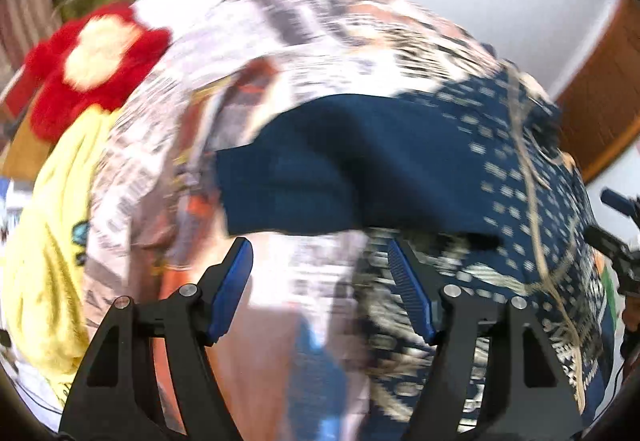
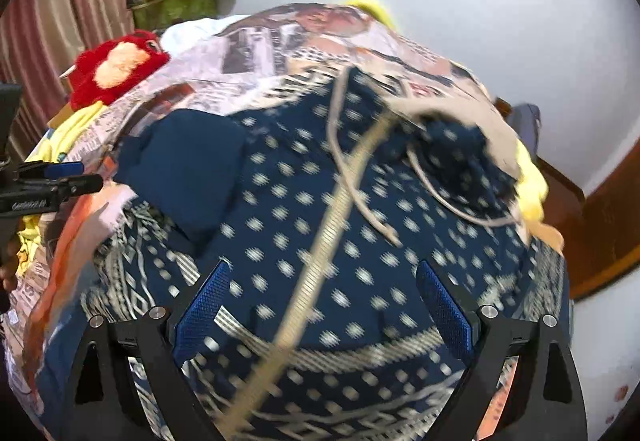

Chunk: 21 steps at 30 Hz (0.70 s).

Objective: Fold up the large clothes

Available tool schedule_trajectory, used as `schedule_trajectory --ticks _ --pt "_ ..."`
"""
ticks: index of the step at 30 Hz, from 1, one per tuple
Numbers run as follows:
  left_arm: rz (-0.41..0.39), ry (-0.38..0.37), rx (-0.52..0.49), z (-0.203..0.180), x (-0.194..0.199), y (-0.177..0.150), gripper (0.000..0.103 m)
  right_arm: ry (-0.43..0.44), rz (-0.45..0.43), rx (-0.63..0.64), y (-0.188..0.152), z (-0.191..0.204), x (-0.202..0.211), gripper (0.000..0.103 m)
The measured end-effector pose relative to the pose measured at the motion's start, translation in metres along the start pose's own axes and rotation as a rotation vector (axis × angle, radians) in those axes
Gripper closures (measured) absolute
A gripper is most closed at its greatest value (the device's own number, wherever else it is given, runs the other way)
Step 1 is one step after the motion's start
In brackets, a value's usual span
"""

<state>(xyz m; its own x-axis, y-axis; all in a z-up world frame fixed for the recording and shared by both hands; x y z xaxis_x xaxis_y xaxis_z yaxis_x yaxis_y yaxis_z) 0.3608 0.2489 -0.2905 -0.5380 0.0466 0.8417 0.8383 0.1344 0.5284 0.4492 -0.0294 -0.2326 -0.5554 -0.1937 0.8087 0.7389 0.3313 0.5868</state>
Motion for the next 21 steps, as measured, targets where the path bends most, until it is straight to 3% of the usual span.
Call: schedule_trajectory --ticks 4,9,16,21 --pt "0.017 0.071 0.108 0.048 -0.020 -0.009 0.034 0.020 0.030 0.034 0.007 0.027 -0.021 0.010" --pt "0.034 -0.017 0.217 0.074 -0.053 -0.012 0.040 0.021 0.075 0.075 0.004 0.051 -0.050 0.010" --pt "0.060 0.066 0.117 0.071 -0.080 0.004 0.040 0.041 0.129 0.044 -0.005 0.051 -0.075 0.010" --pt "0.058 0.107 0.089 0.065 -0.071 0.002 0.040 0.042 0.140 0.005 -0.008 0.037 -0.077 0.010"
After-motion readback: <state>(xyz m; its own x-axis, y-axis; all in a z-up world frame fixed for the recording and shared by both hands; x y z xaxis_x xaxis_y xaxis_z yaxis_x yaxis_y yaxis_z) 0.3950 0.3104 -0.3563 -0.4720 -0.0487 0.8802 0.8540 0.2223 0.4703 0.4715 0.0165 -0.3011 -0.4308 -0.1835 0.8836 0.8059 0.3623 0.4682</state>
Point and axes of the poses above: each gripper's, at about its wrist camera, not at the fingertips, and x roughly against the way its jaws point, z to its left, y to its top, the point moved 8 cm from there along -x, roughly the way its jaws point, and after that the axes turned 11 degrees about -x, right-handed, at the moved point
